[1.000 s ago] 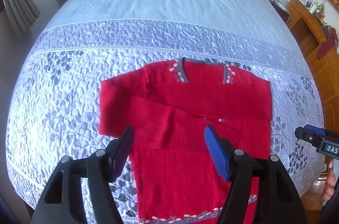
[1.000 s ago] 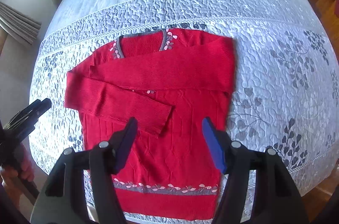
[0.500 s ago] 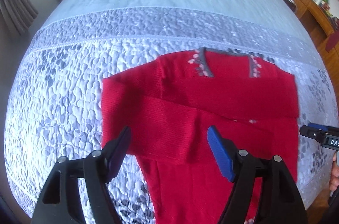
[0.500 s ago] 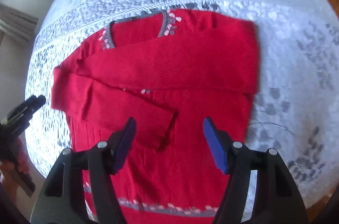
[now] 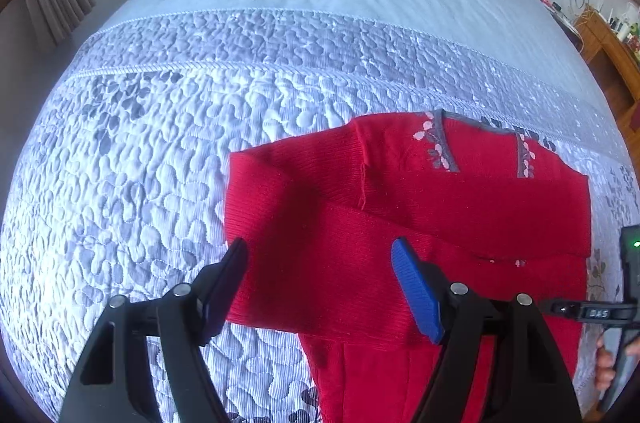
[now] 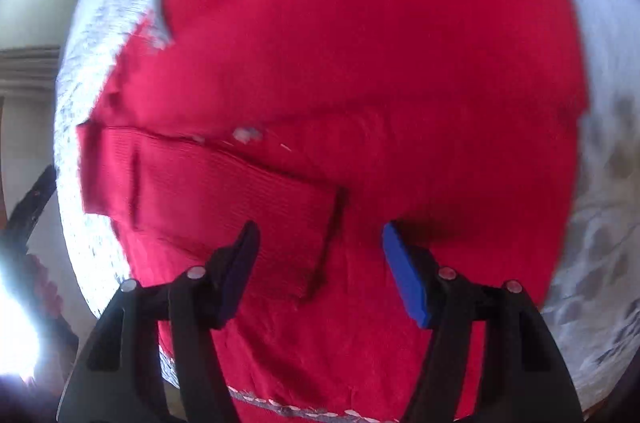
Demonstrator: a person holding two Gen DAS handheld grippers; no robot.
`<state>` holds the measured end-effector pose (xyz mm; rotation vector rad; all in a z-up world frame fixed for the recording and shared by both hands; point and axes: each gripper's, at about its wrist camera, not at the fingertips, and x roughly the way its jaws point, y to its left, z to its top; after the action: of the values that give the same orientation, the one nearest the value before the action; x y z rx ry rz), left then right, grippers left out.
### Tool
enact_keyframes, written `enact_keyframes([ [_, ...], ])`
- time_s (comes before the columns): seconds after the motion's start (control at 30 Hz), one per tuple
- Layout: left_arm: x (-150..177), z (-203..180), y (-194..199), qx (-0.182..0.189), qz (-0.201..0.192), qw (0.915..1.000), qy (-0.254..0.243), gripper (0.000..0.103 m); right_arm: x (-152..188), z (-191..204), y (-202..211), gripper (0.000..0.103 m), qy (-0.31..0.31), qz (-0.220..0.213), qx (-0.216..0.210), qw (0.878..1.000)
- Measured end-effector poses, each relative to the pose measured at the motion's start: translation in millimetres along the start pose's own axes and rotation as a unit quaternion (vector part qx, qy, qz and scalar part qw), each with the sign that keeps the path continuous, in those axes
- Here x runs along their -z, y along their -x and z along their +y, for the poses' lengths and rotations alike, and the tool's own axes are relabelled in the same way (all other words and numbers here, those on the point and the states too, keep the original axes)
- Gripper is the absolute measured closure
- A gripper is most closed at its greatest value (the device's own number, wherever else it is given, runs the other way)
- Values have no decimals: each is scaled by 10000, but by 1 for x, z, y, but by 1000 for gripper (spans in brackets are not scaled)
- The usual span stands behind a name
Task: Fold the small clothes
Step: 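Grasp the sweater's side edge with the right gripper and fold it inward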
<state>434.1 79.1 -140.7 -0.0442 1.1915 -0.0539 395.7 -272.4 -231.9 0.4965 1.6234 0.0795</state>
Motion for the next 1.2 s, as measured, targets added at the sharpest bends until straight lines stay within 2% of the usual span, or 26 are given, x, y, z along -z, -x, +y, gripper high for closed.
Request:
enact_keyframes([
  [0.07,1,1,-5,-13,40,10000,31,28,-2,-1,-2,39,-87,-67,-93,9999],
  [0.1,1,1,-7,-16,46,10000,35,28,-3,0,0,42,-123,-166,-211,9996],
  [0.13,2,1,-9,-27,67,10000,36,28,-3,4,3,62,8,-238,-285,9993],
  [0.17,2,1,-11,-45,88,9999,40,28,-3,6,4,88,137,-242,-256,9993],
  [0.2,2,1,-13,-61,100,9999,62,28,-3,8,6,97,260,-236,-254,9991],
  [0.27,2,2,-15,-59,101,9999,106,28,-4,9,13,99,358,-284,-527,9976],
  [0.4,1,6,-17,-161,20,9998,153,28,-11,8,49,99,453,-684,-912,9924],
  [0.6,-10,7,-11,-245,-275,9987,358,28,-46,0,117,99,645,-1327,-806,9858],
  [0.73,-17,-7,-21,-224,-282,9987,361,25,-76,-21,136,99,571,-1482,-423,9864],
  [0.9,-15,-34,-63,-662,79,9977,-119,25,-100,-62,95,96,203,-936,461,9943],
  [1.0,-12,-35,-70,-818,144,9961,-313,25,-101,-69,86,83,168,-880,627,9940],
  [1.07,-14,-27,-63,-780,-32,9966,-276,25,-98,-73,91,55,226,-985,465,9938],
  [1.13,-20,-13,-59,-735,-80,9972,-105,25,-99,-79,93,48,211,-1024,438,9936],
  [1.2,-26,-2,-62,-737,-30,9973,48,25,-104,-87,89,48,115,-944,289,9950],
])
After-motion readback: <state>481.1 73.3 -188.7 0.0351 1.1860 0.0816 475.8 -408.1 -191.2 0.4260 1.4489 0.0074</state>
